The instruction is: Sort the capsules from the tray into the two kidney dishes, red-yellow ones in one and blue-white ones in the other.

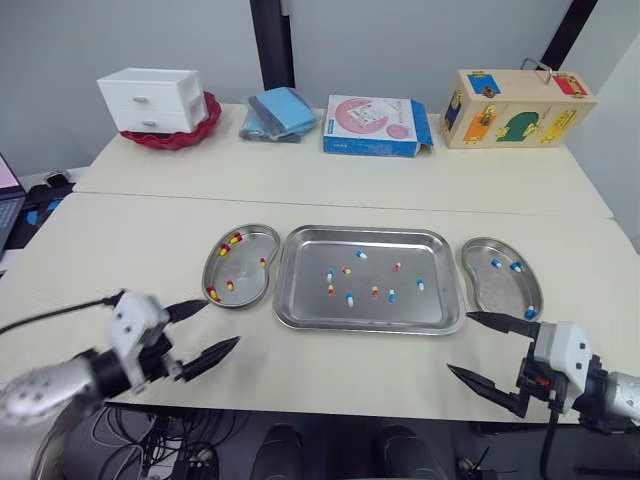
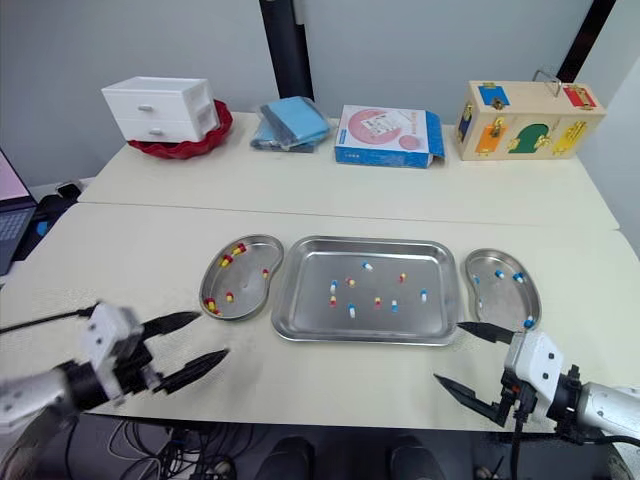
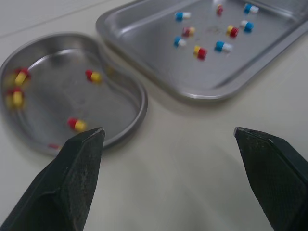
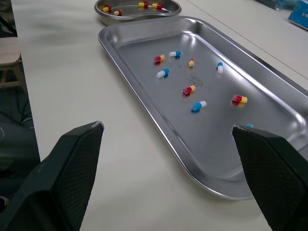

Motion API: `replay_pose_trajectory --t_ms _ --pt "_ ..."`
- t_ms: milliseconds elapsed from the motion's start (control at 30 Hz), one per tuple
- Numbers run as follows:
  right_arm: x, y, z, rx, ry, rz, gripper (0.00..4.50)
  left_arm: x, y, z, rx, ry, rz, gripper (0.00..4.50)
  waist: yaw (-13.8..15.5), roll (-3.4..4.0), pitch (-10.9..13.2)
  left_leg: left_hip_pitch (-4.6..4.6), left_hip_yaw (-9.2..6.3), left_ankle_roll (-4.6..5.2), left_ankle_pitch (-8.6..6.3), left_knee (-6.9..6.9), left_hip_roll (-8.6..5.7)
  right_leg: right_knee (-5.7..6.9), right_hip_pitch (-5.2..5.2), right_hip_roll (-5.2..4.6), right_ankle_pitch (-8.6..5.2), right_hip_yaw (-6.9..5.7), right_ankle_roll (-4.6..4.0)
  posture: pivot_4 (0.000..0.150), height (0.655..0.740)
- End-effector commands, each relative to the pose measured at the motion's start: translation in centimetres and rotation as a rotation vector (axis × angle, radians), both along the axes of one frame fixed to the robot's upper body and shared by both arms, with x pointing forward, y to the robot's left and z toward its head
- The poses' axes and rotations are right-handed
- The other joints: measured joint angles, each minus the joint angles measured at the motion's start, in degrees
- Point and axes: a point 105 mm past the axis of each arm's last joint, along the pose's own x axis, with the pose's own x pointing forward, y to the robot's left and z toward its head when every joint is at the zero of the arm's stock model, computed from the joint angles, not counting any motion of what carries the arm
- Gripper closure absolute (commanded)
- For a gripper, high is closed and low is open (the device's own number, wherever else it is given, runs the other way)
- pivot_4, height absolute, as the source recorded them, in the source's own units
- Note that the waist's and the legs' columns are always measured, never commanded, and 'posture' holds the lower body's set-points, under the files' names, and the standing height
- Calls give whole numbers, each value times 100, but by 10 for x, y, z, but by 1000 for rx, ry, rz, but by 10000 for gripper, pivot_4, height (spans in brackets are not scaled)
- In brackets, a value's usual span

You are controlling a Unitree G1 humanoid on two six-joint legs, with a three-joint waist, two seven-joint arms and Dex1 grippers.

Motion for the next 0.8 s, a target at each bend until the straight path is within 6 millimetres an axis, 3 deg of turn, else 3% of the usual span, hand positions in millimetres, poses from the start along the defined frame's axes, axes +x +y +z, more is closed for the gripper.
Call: replay_pose_trajectory --t_ms 33,200,333,433,567,700,800 --pt "-1 6 2 -6 -21 21 0 5 -32 9 6 15 -148 594 -5 2 1 -2 0 0 0 0 0 -1 -1 0 0 0 0 1500 7400" --pt "-1 6 -4 8 -15 13 0 29 -57 16 48 9 -263 594 -14 8 5 -12 -4 0 0 -1 -1 0 -8 1 0 -5 -1 1500 7400" --pt "-4 4 -9 13 -10 5 0 40 -70 14 77 42 -340 8049 -24 14 5 -23 -10 1 0 0 -1 0 -12 3 1 -10 -1 1500 7400" --pt "-7 5 -14 15 -8 4 0 51 -80 11 118 39 -388 8049 -4 14 6 -25 -15 0 0 0 -2 0 -15 3 1 -15 -1 1500 7400" --pt "-7 8 -15 22 -14 1 0 63 -85 8 158 37 -424 8049 -3 16 7 -31 -20 0 1 3 -4 0 -14 3 1 -20 -1 1500 7400" --pt "-9 10 -17 27 -19 -5 0 71 -88 10 165 34 -444 16074 -6 16 7 -31 -22 0 1 4 -4 2 -15 3 1 -21 -1 1500 7400" --pt "-9 12 -17 29 -25 -10 0 70 -89 6 181 44 -464 16074 -17 17 7 -32 -23 0 1 4 -4 2 -15 3 1 -21 -1 1500 7400"
